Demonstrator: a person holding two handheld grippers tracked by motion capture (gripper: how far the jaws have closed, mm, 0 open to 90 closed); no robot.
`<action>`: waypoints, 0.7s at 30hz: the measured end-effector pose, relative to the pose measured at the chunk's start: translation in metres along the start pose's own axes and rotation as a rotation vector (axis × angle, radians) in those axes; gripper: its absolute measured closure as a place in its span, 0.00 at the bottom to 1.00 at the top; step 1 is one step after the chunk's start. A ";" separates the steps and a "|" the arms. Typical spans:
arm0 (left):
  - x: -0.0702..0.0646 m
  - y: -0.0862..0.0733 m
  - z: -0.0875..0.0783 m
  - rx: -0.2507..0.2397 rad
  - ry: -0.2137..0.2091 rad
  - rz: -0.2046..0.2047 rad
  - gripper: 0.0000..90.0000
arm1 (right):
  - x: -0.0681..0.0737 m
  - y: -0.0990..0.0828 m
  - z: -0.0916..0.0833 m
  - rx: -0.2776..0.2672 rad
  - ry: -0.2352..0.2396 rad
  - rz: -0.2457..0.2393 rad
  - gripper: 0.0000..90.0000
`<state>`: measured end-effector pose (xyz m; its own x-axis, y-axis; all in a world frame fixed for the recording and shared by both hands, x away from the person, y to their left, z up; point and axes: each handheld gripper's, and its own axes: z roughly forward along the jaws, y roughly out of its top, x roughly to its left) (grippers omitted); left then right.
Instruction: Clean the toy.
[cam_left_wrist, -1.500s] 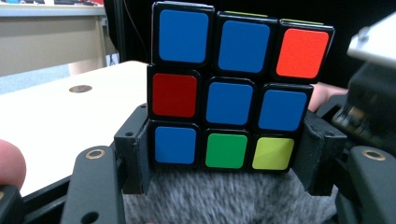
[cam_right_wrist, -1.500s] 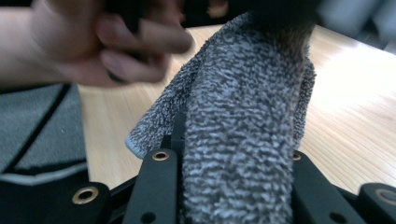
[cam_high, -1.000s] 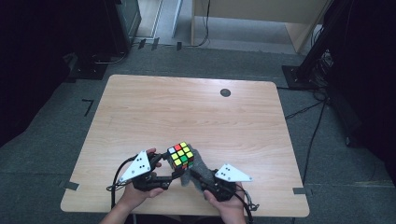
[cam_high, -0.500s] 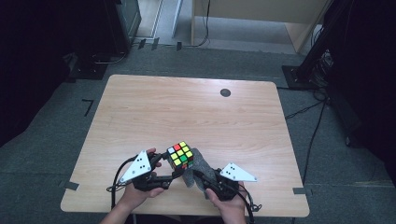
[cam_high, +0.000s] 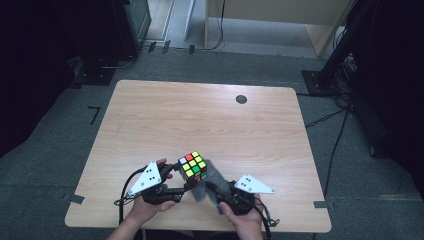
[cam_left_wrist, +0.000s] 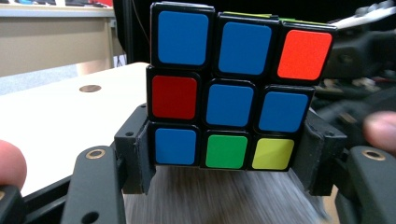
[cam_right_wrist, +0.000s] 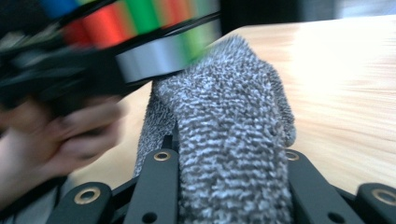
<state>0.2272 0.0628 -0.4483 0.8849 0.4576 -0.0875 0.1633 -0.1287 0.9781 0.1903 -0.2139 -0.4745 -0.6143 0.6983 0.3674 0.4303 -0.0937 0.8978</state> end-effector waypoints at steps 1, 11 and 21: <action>0.002 -0.001 0.000 0.000 0.007 -0.005 0.38 | -0.006 0.002 -0.004 -0.015 -0.031 0.001 0.80; 0.039 -0.031 0.004 0.089 0.257 -0.097 0.38 | -0.047 0.016 -0.040 -0.071 -0.272 -0.025 0.80; 0.065 -0.051 0.014 0.280 0.444 -0.168 0.38 | -0.063 0.011 -0.043 -0.047 -0.324 -0.001 0.80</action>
<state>0.2827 0.0873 -0.5070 0.5774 0.8114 -0.0907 0.4496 -0.2232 0.8649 0.2053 -0.2896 -0.4773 -0.3694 0.8870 0.2770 0.3940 -0.1205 0.9112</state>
